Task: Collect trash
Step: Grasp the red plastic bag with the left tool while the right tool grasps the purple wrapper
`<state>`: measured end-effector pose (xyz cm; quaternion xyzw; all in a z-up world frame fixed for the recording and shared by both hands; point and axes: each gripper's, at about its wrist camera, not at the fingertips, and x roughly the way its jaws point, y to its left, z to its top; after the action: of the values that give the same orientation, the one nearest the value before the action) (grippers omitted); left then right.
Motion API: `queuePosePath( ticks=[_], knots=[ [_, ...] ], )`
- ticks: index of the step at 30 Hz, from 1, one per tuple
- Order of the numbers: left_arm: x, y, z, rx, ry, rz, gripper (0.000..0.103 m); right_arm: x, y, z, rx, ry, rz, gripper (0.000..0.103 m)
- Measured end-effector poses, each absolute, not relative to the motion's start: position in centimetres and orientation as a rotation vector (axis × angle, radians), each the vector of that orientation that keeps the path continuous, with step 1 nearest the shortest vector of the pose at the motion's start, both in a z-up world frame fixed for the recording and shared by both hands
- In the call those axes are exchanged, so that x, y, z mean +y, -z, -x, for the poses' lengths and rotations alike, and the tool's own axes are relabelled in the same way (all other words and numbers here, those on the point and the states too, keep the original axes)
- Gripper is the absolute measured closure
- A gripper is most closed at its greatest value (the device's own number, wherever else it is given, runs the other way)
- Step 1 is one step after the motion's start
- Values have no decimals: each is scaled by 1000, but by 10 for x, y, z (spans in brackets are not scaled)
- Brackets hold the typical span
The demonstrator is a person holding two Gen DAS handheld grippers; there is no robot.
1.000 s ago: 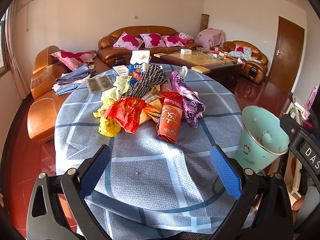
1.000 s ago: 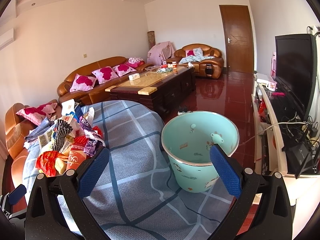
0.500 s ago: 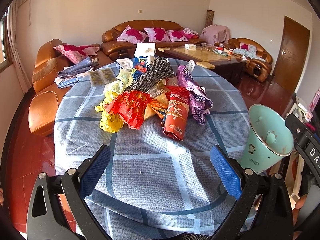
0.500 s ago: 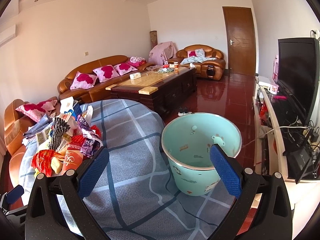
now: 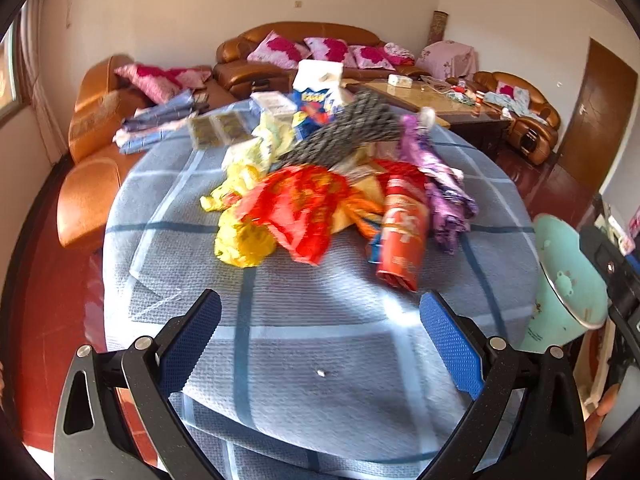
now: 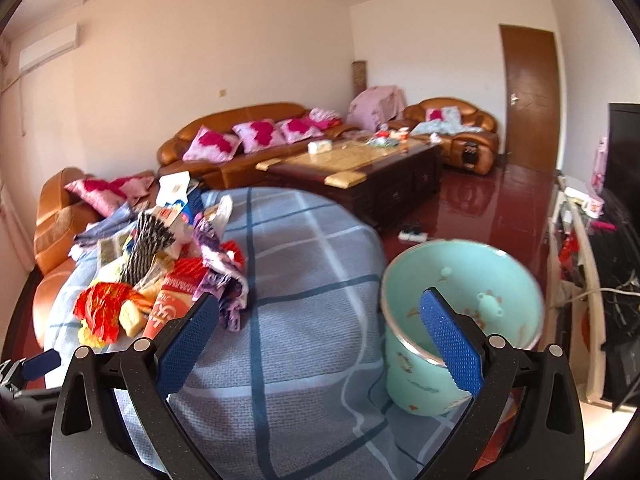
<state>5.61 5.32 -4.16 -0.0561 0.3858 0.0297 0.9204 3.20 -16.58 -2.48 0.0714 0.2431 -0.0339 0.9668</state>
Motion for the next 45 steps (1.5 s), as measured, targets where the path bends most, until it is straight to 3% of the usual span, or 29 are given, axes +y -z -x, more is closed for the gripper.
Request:
queuePosePath(
  ticks=[1,3,14,16,19,21,23,26,27,28,39,40,42,45],
  knots=[
    [62,44,-59,799,-63,140,6,-165,27,-37,501,57,-148,12],
    [79,48,-66,798,-65,177,6,-160,29,-46,515,38,-140,32],
    [98,22,-106,686,15,121,12,-122,30,-136,633,-220,-155,37],
    [93,22,-118,696,60,121,17,-114,37,-151,672,-255,-146,41],
    [82,30,-132,742,112,95,32,-111,47,-163,714,-259,-153,44],
    [77,40,-137,788,145,95,43,-111,54,-169,747,-268,-159,55],
    [74,48,-136,810,156,104,44,-113,60,-172,770,-279,-171,66],
    [72,51,-134,811,151,92,62,-115,64,-171,775,-290,-166,77],
    [73,50,-133,807,158,103,63,-115,62,-168,769,-301,-162,94],
    [74,48,-131,799,164,114,64,-116,59,-165,763,-317,-162,102],
    [70,-2,-101,621,148,124,69,-140,20,-128,607,-286,-180,100],
    [69,-6,-99,610,135,122,69,-141,21,-127,605,-278,-174,95],
    [69,-14,-93,589,118,131,69,-143,24,-131,607,-275,-173,48],
    [71,-23,-87,565,97,142,68,-142,32,-146,621,-262,-123,46]
  ],
)
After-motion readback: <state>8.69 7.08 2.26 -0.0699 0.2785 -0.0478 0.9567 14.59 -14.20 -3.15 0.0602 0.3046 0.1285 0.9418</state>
